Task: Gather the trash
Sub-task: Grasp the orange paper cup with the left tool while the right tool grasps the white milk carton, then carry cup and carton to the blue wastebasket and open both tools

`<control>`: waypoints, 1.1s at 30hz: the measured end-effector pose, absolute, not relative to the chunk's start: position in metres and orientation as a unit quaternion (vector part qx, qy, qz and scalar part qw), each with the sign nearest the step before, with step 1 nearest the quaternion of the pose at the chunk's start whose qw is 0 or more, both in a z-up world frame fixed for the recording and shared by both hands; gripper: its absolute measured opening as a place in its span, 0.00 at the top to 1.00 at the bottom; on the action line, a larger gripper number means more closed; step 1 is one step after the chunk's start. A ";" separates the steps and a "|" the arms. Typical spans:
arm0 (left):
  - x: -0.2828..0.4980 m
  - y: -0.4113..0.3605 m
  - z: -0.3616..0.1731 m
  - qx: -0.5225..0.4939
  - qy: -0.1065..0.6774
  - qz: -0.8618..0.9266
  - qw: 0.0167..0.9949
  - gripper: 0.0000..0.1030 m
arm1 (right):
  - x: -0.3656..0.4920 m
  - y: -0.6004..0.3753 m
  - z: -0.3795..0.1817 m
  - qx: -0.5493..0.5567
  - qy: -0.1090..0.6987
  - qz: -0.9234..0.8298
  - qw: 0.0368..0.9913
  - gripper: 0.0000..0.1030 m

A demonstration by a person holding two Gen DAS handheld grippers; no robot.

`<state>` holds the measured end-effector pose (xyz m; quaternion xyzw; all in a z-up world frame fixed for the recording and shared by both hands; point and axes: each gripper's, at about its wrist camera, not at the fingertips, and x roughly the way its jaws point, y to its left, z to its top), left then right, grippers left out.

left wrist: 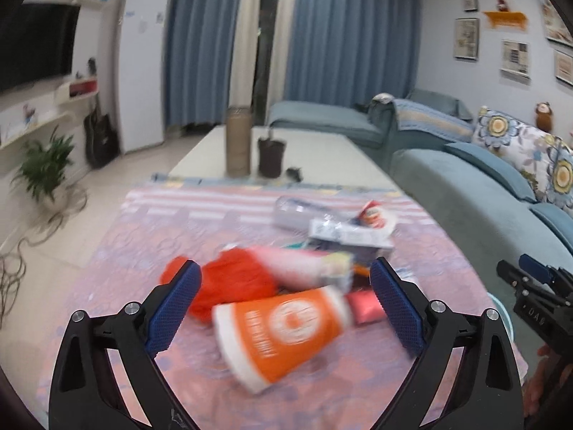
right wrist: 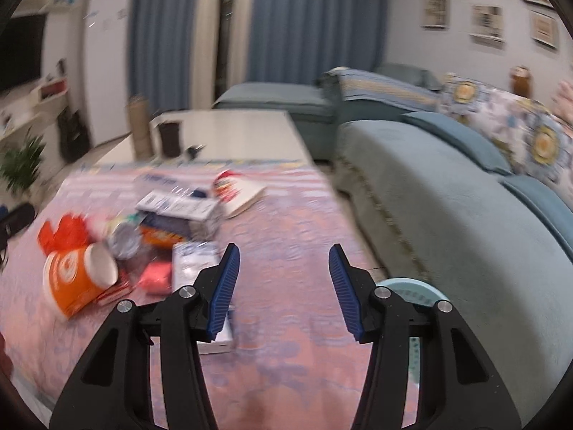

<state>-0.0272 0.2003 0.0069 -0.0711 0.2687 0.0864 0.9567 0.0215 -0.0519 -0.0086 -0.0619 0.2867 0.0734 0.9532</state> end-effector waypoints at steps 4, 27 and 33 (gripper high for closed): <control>-0.030 0.229 -0.013 -0.093 0.298 0.088 0.946 0.14 | 0.032 -0.026 -0.031 -0.089 0.308 0.115 0.940 0.37; -0.005 0.237 -0.085 -0.202 0.393 -0.029 0.897 0.40 | 0.078 0.001 -0.091 -0.057 0.423 0.170 0.888 0.20; -0.004 0.219 -0.083 -0.196 0.398 -0.066 0.894 0.63 | 0.076 0.007 -0.093 -0.065 0.426 0.179 0.884 0.19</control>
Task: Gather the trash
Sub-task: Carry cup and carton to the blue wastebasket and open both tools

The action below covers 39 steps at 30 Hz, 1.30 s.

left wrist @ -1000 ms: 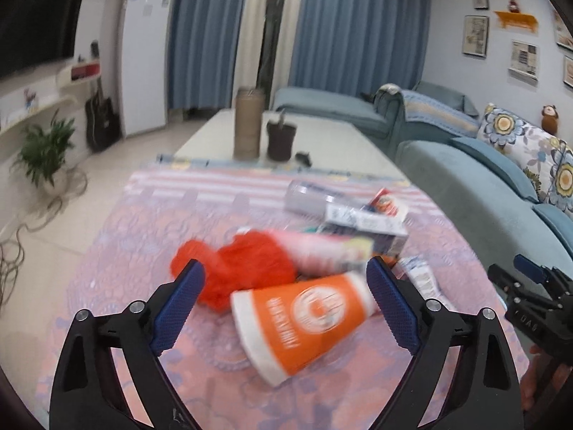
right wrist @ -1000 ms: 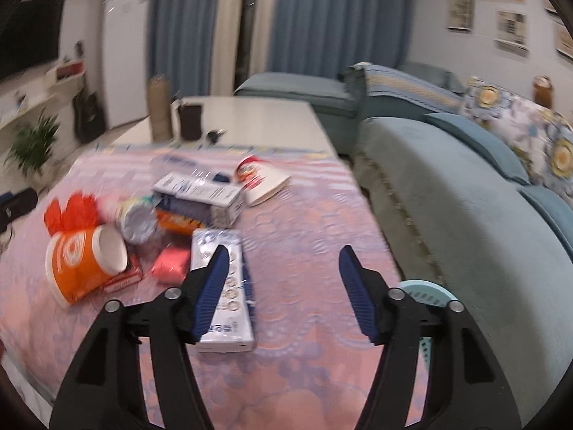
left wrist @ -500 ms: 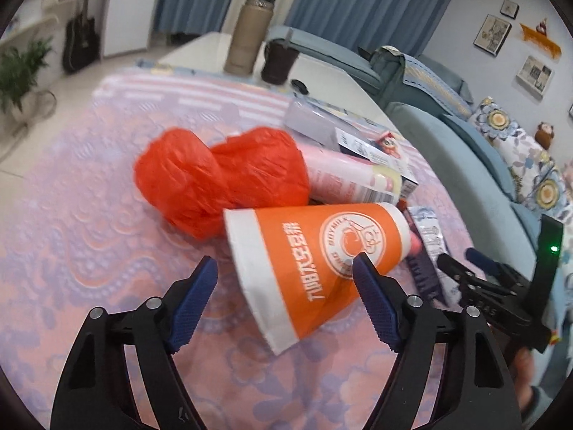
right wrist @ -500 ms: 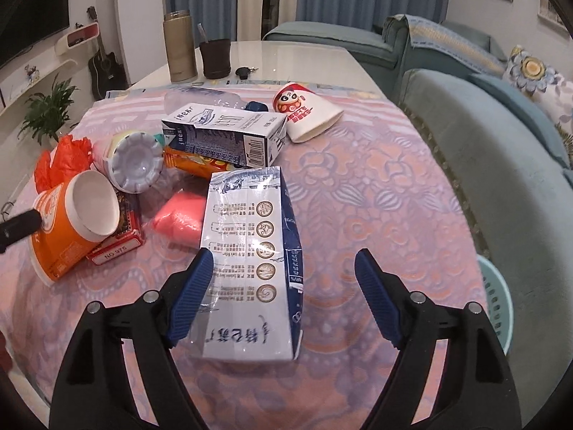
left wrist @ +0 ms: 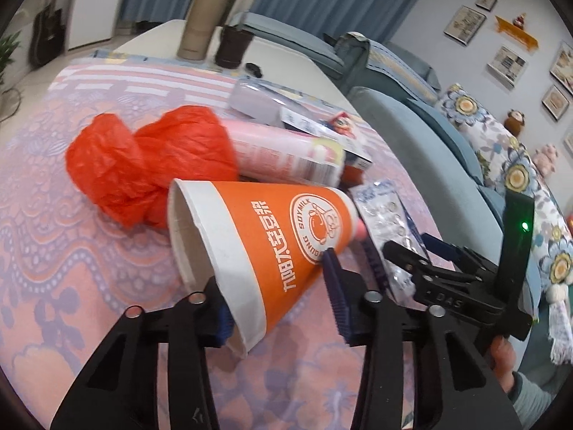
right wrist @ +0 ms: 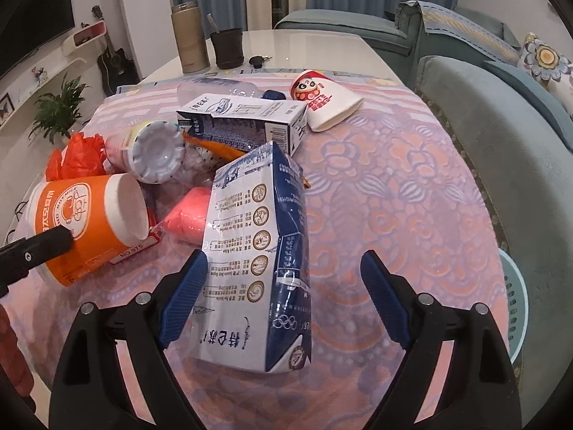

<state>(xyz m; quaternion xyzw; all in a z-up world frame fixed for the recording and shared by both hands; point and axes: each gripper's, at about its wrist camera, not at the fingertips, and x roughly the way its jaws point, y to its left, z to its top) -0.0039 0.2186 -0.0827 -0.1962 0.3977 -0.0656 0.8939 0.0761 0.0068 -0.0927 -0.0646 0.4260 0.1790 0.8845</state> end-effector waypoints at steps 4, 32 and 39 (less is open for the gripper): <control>-0.006 0.206 -0.079 -0.192 0.395 -0.089 0.894 0.86 | 0.072 0.004 -0.093 -0.071 0.421 0.169 0.888 0.15; 0.011 0.087 0.014 -0.098 0.298 -0.201 0.928 0.99 | 0.082 -0.093 -0.031 0.013 0.366 0.097 0.925 0.46; 0.042 0.016 0.038 -0.072 0.266 -0.261 0.925 0.99 | 0.080 -0.191 0.007 0.052 0.320 0.011 0.946 0.45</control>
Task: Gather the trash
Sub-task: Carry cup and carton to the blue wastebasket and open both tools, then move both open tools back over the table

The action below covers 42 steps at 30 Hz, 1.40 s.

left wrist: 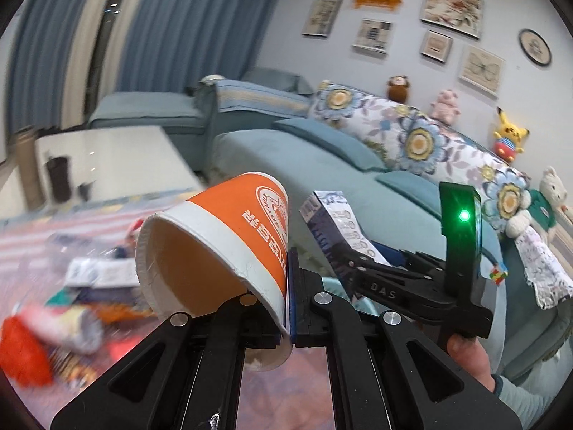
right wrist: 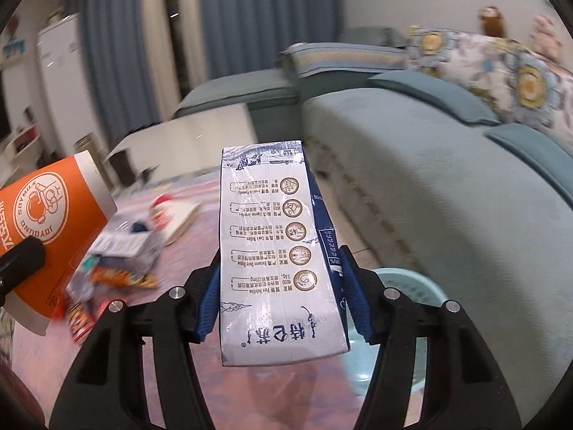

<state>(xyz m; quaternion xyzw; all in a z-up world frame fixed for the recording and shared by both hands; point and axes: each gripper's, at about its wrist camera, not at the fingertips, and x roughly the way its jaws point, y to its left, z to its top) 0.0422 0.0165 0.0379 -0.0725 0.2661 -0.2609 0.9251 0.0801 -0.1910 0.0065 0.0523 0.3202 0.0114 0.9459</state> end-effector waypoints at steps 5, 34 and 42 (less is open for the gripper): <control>0.075 -0.042 0.025 -0.051 0.290 -0.306 0.905 0.99 | 0.078 -0.253 -0.006 0.077 0.330 -0.058 0.939 0.45; 0.143 -0.159 -0.105 0.044 0.470 -0.359 0.805 0.70 | 0.082 -0.366 -0.153 0.236 0.467 -0.156 0.838 0.44; 0.130 -0.125 -0.090 0.010 0.445 -0.355 0.822 0.64 | 0.079 -0.346 -0.138 0.211 0.455 -0.145 0.853 0.44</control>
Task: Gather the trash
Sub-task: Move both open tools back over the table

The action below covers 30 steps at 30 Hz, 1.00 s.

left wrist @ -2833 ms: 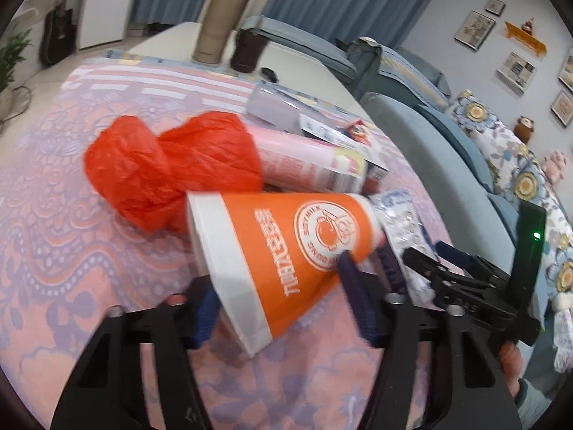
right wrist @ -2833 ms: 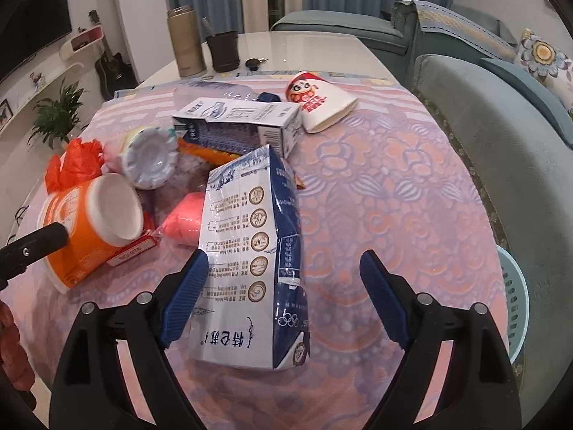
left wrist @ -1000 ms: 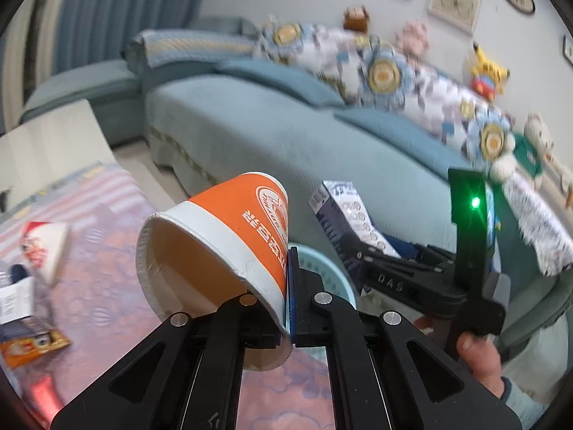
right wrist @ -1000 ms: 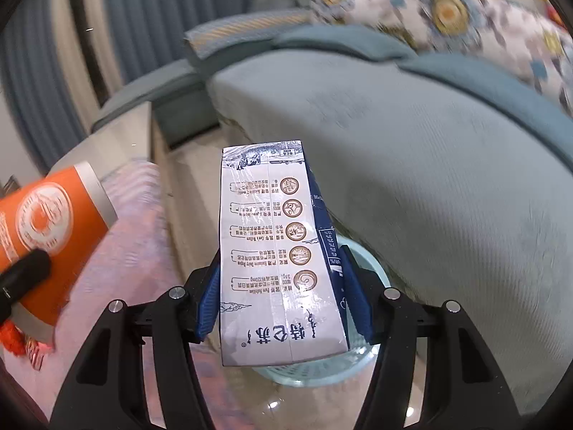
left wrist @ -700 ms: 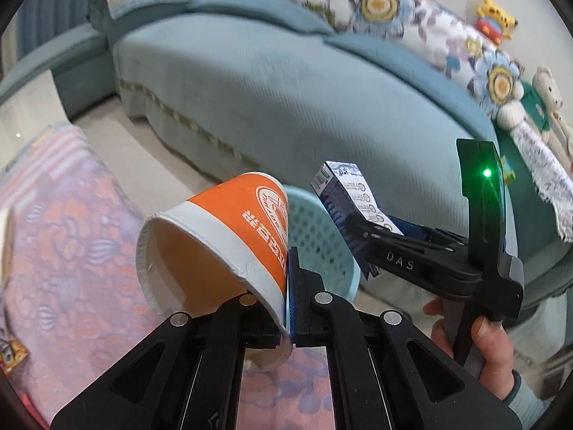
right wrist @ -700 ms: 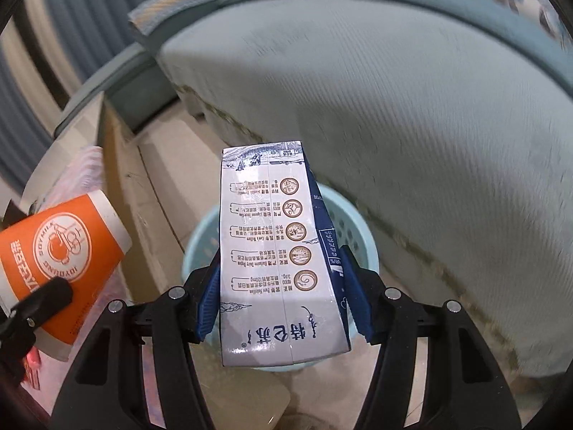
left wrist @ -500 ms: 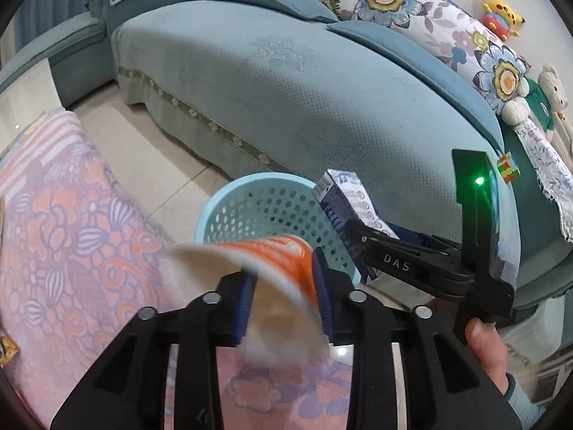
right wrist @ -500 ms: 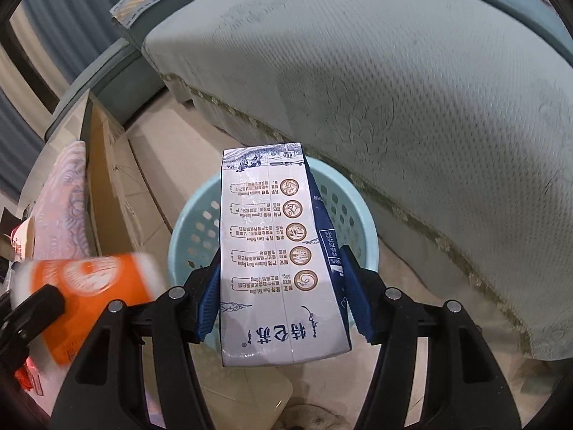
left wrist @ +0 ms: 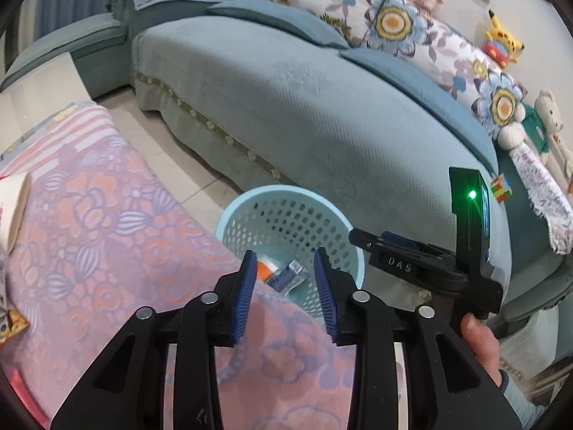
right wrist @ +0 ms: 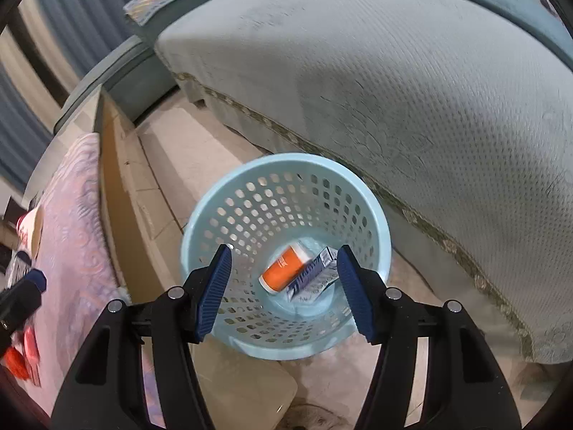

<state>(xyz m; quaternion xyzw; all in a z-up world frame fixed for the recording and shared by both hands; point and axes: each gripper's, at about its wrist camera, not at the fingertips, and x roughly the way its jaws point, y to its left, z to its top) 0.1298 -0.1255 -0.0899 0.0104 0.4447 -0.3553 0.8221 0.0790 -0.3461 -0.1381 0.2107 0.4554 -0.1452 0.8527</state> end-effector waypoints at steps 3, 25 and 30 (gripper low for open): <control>0.117 -0.108 -0.076 -0.003 0.424 -0.348 0.836 0.60 | 0.075 -0.328 -0.120 0.181 0.438 -0.134 0.870 0.44; 0.016 0.193 0.015 -0.100 0.284 0.008 0.954 0.19 | 0.067 -0.062 -0.001 0.024 0.334 0.152 0.930 0.39; 0.010 0.251 -0.005 -0.116 0.302 0.089 0.942 0.19 | 0.074 -0.003 -0.022 -0.029 0.358 0.201 0.911 0.34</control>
